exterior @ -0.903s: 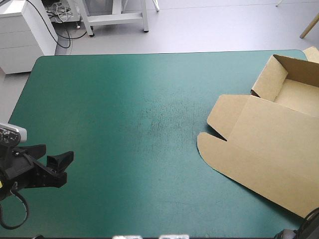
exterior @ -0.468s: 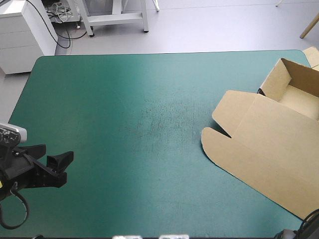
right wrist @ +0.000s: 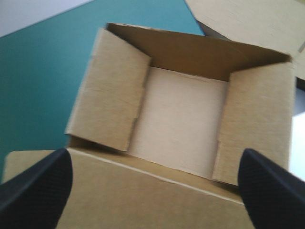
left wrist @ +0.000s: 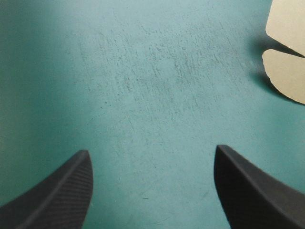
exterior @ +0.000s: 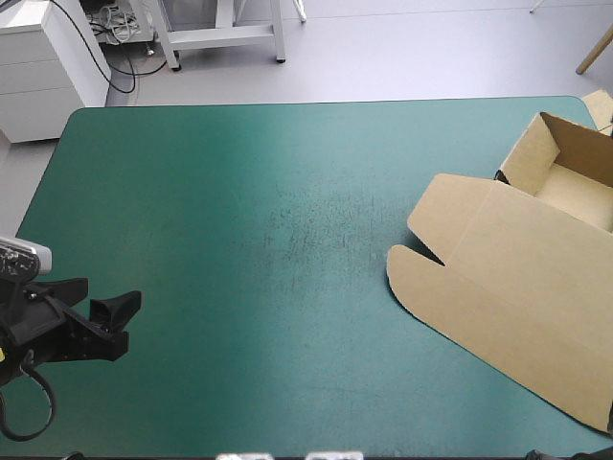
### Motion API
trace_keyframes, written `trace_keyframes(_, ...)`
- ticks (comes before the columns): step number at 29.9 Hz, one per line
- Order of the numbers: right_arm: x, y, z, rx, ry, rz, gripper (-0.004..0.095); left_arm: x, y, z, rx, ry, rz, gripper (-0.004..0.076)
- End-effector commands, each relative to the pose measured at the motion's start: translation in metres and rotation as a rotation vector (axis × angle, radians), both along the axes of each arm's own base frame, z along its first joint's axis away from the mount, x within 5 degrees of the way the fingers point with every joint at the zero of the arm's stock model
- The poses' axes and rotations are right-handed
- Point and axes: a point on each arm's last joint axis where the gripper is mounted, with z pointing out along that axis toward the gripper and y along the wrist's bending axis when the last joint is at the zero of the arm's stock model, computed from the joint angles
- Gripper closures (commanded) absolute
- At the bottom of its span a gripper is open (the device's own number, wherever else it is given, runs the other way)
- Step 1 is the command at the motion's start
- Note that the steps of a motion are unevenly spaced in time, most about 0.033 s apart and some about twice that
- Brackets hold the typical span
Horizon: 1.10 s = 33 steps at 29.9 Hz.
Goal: Fold the box
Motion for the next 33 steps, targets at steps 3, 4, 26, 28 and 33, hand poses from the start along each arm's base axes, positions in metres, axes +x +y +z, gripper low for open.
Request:
trace_keyframes(3,-0.029,0.081,0.052,-0.076,-0.192,0.226,0.0458,-0.002,0.001,0.004,0.002,-0.007,-0.002,0.0213)
trace_keyframes(4,-0.032,0.091,0.055,-0.090,-0.202,0.262,0.0555,-0.002,0.001,0.004,0.003,-0.008,-0.004,0.0213)
trace_keyframes(26,-0.154,0.147,-0.030,-0.142,-0.237,0.509,0.0924,-0.021,0.009,-0.026,0.009,-0.035,-0.028,0.0466)
trace_keyframes(28,-0.167,0.146,-0.046,-0.143,-0.230,0.510,0.0924,-0.025,0.011,-0.038,0.000,-0.054,-0.028,0.0515)
trace_keyframes(33,-0.198,0.145,-0.074,-0.153,-0.274,0.507,0.0924,-0.035,0.016,-0.067,-0.017,-0.086,-0.026,0.0678)
